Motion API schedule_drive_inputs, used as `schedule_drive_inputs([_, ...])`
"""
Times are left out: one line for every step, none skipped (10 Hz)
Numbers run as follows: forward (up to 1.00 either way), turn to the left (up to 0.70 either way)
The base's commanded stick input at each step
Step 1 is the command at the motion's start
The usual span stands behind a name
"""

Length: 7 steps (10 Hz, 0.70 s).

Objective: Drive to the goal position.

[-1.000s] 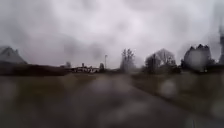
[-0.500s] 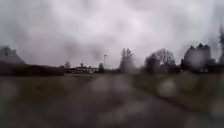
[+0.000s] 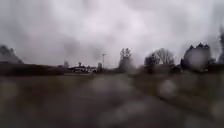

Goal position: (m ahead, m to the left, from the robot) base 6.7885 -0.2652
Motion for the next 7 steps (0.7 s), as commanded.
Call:
schedule_drive_inputs([1.00,0.35])
schedule_drive_inputs([1.00,0.26])
schedule_drive_inputs([1.00,0.17])
schedule_drive_inputs([1.00,0.07])
schedule_drive_inputs([1.00,0.00])
schedule_drive_inputs([1.00,0.00])
schedule_drive_inputs([1.00,0.00])
